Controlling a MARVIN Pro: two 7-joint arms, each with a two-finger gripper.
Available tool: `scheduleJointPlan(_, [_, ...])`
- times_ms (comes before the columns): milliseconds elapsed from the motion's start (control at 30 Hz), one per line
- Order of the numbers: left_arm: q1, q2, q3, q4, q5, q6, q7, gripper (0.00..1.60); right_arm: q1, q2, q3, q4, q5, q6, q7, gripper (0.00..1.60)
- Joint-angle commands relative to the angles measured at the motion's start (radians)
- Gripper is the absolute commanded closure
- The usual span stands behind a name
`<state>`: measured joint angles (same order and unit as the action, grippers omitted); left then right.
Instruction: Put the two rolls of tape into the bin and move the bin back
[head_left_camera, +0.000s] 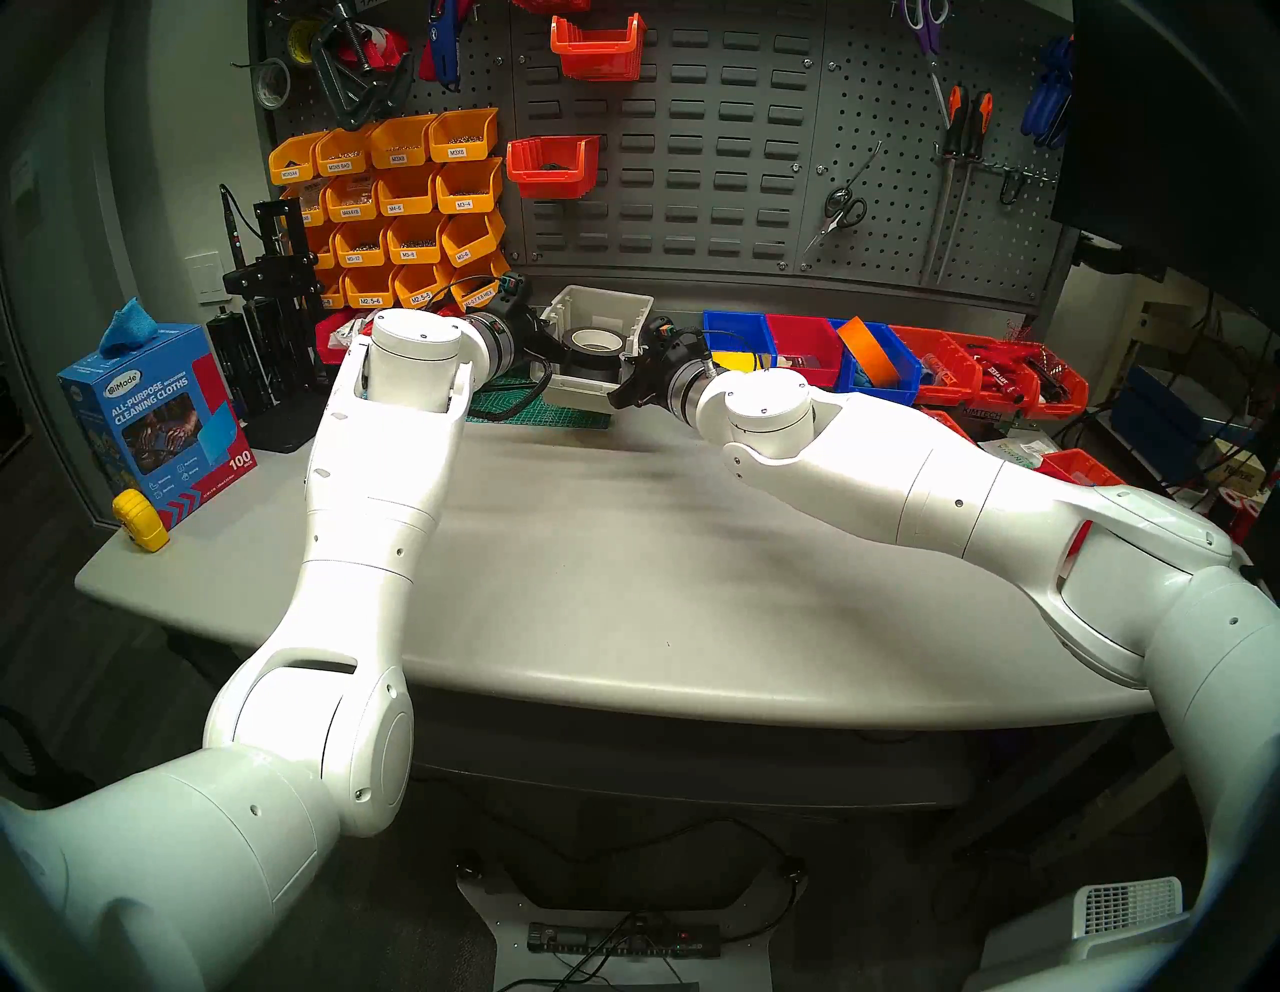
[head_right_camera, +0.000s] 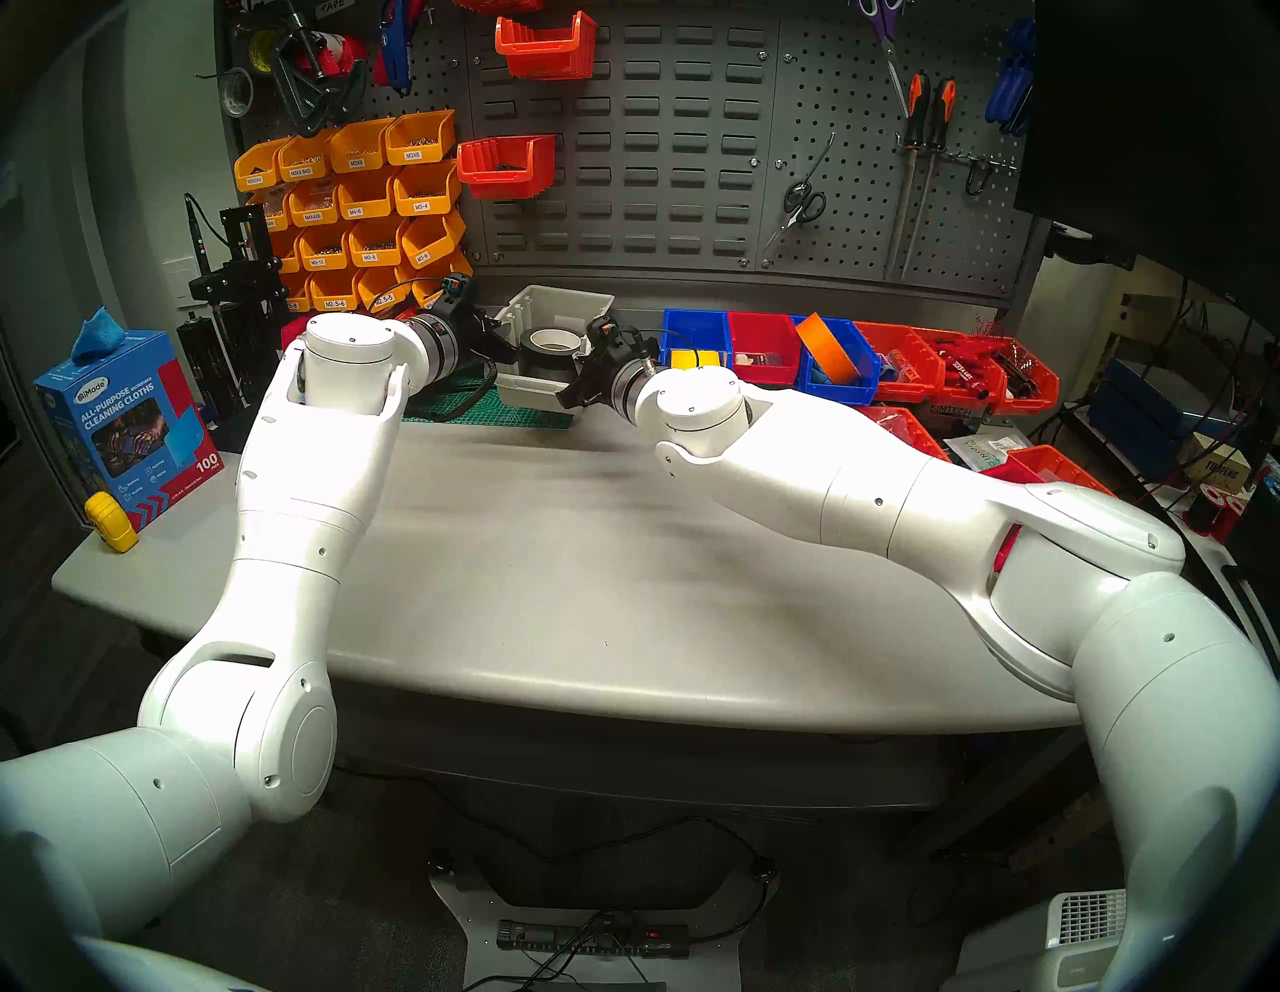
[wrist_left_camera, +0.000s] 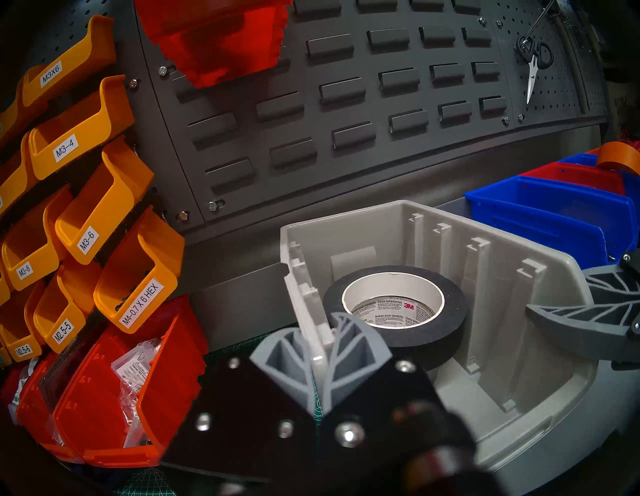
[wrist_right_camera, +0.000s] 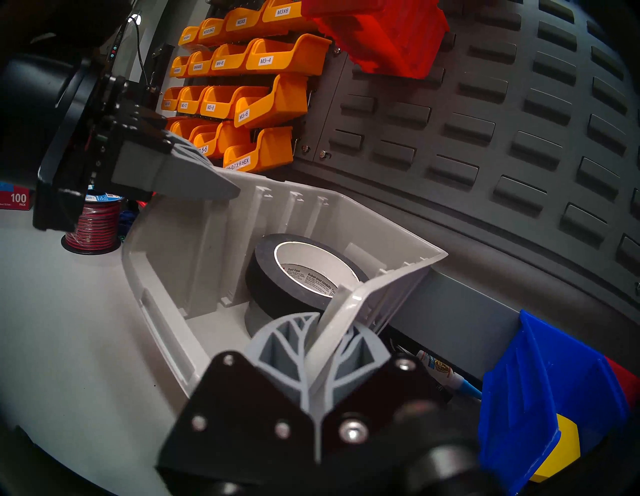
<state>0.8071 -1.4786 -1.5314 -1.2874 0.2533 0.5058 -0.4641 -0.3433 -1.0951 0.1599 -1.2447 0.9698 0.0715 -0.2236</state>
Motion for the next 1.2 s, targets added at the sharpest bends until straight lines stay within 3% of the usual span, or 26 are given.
scheduleJointPlan(0, [-0.044,-0.031,-0.018,-0.012,-0.002,-0.003,0.047,1.6,0.049,0.013,0.007,-0.005,-0.019,0.015,0.014,1.6])
scheduleJointPlan(567, [-0.008,-0.045,-0.045,-0.027,0.007,0.009,0.062,1.6,0.046,0.006,0.005,-0.005,-0.019,0.044,0.035,1.6])
scheduleJointPlan(1167, [-0.006,-0.023,-0.047,-0.015,0.018,0.001,0.035,1.6,0.022,-0.028,0.007,0.025,-0.013,0.017,0.034,1.6])
